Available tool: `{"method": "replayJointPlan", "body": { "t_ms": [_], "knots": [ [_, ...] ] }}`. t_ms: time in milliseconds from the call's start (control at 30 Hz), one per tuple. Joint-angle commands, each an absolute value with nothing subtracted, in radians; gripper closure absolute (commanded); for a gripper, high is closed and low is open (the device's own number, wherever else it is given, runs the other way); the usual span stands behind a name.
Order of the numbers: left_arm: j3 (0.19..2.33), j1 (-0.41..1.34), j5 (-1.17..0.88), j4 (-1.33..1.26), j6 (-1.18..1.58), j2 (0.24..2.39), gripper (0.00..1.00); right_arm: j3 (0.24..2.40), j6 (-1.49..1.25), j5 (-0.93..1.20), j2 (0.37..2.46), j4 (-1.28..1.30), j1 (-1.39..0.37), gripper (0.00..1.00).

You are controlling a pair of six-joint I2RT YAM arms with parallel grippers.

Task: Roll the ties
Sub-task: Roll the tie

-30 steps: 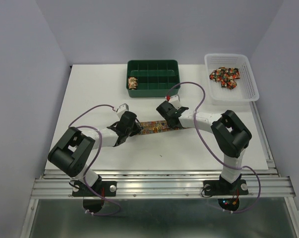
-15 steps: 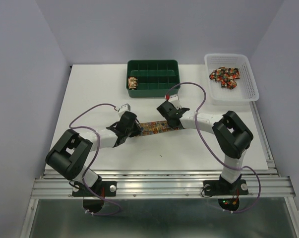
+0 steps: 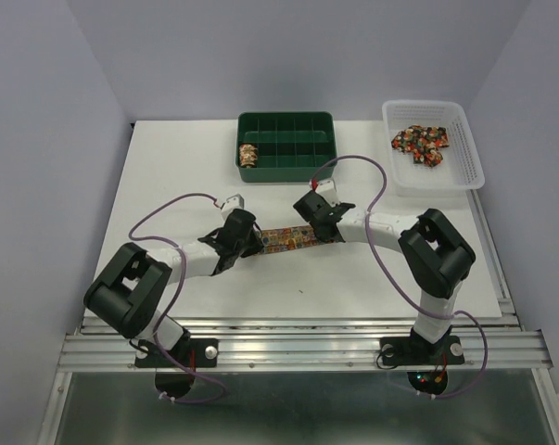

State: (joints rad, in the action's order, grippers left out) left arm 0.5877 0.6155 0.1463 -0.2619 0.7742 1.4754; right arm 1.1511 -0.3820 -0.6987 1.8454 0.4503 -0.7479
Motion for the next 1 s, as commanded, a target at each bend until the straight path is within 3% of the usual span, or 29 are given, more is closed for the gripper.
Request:
{"method": "replayJointPlan", "body": {
  "t_ms": [0, 400, 633, 733, 833, 967],
  "knots": [
    [0.58, 0.62, 0.169, -0.255, 0.764, 1.514, 0.82, 1.147, -0.405, -0.712, 1.829, 0.569, -0.758, 0.99],
    [0.578, 0.62, 0.19, -0.245, 0.773, 1.563, 0.82, 1.197, -0.38, -0.816, 1.879, 0.644, -0.759, 0.99],
    [0.575, 0.62, 0.184, -0.245, 0.77, 1.552, 0.82, 1.154, -0.356, -0.723, 1.862, 0.546, -0.758, 0.89],
    [0.574, 0.62, 0.183, -0.245, 0.77, 1.546, 0.82, 1.141, -0.36, -0.712, 1.849, 0.538, -0.759, 0.8],
    [0.578, 0.62, 0.181, -0.244, 0.767, 1.531, 0.82, 1.117, -0.362, -0.666, 1.823, 0.512, -0.758, 0.63],
    [0.592, 0.62, 0.179, -0.235, 0.764, 1.523, 0.82, 1.089, -0.351, -0.618, 1.787, 0.469, -0.758, 0.52]
  ]
}}
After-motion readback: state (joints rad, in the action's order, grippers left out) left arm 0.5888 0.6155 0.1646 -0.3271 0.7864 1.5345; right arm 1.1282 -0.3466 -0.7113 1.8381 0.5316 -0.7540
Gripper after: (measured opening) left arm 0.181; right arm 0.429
